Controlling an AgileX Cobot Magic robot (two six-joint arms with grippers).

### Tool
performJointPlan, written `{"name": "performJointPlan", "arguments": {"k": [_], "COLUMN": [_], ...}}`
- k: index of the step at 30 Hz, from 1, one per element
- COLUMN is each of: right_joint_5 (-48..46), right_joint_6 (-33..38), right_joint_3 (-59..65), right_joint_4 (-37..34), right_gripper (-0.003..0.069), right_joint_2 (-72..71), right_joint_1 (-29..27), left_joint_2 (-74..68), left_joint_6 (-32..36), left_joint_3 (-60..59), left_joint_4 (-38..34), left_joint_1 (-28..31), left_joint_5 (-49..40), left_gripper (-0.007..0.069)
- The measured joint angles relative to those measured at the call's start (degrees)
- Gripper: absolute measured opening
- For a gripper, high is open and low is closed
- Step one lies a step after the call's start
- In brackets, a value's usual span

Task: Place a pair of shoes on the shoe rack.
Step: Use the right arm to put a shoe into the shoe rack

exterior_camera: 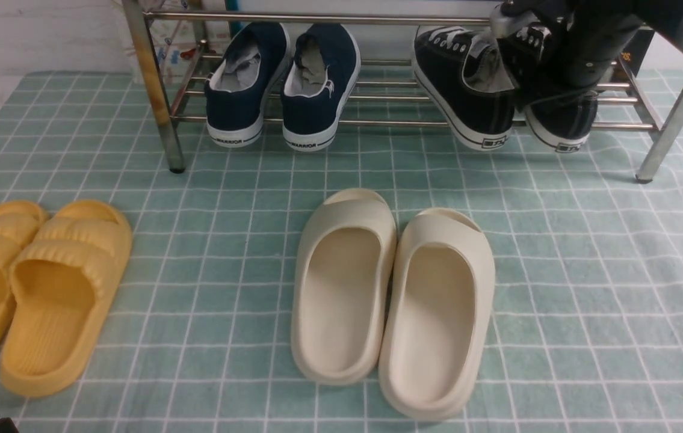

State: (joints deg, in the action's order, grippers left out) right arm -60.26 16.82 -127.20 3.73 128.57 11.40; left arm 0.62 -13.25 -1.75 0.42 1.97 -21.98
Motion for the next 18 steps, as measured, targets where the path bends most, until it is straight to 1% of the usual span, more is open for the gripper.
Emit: {"name": "performJointPlan", "arguments": {"k": [14,18], "right_joint_5": [5.72,6.78], "right_joint_6": [0.2,-0.67], "right_joint_3": [0.0,0.0], "right_joint_4": [-0.39,-0.64], "right_gripper": [0.0019,0.0031], "right_joint_2": [1.15,1.77], "right_joint_1": [0.05,0.05], "left_joint_2": [0.0,0.0], "left_joint_6": [0.0,0.0], "left_joint_3": [0.0,0.0], "left_joint_4": [0.0,0.0], "left_joint_1": [0.0,0.0], "left_joint_5": [0.0,0.0], "left_gripper": [0.0238,0.0238]}}
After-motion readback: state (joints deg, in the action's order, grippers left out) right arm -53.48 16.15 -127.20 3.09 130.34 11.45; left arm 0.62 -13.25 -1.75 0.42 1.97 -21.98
